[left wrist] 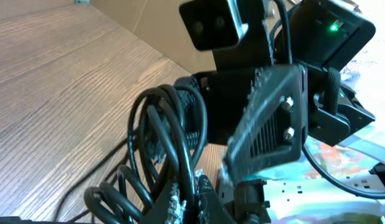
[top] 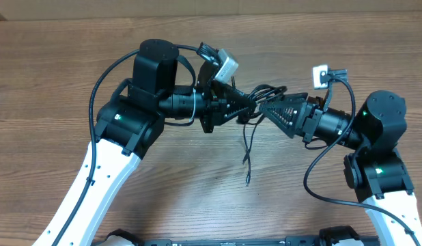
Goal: Untangle cables
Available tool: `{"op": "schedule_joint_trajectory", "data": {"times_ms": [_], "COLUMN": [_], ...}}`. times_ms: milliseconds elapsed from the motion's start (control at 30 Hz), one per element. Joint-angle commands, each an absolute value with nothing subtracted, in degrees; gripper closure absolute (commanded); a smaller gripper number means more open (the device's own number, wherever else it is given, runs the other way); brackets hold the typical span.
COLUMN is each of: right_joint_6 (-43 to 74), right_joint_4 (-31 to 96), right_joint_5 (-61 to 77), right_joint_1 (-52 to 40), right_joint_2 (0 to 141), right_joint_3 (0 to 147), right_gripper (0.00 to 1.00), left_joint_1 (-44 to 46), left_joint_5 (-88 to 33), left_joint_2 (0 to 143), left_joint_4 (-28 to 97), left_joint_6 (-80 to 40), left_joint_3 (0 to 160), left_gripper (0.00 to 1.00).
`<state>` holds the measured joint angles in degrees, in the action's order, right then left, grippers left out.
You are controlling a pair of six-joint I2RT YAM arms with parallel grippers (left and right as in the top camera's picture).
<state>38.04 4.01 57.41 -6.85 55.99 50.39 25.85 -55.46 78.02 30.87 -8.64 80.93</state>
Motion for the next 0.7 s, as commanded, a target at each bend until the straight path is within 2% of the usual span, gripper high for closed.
{"op": "schedule_joint_trajectory", "data": {"times_ms": [0,133,267,333,367,400,567,667], "right_joint_6": [43.4,46.8,49.2,51.5,52.4,52.5,52.5,52.4], "right_joint_4": [2.8,1.8,-0.5,-2.8,-3.9,-5.2,-5.3,-5.3], "right_joint_5": [55.5,53.9,53.0,53.0,53.0,53.9,56.8,57.8], "right_joint_1": [-7.0,-7.0,-7.0,-7.0,-7.0,-7.0,-7.0,-7.0], "right_joint_2": [55.4,55.4,55.4,55.4,55.4,55.4,55.4,55.4], "right_joint_3": [51.1,51.1,51.1,51.1,51.1,51.1,51.1,51.1], "right_gripper": [0.38,0.39,0.56,0.58,0.62,0.70,0.96,0.96], "left_joint_1": [26.3,27.4,29.6,29.6,29.6,29.6,29.5,29.3], "left_joint_5": [-58.3,-58.2,-58.1,-58.1,-58.1,-58.1,-55.8,-54.6], "left_joint_2": [78.0,78.0,78.0,78.0,78.0,78.0,78.0,78.0], "left_joint_4": [30.8,30.8,30.8,30.8,30.8,30.8,30.8,30.8], "left_joint_6": [-7.2,-7.3,-7.3,-7.3,-7.3,-7.3,-7.3,-7.5], "left_joint_3": [81.5,81.5,81.5,81.5,81.5,81.5,81.5,81.5], "left_gripper": [0.96,0.96,0.96,0.96,0.96,0.96,0.96,0.96]}}
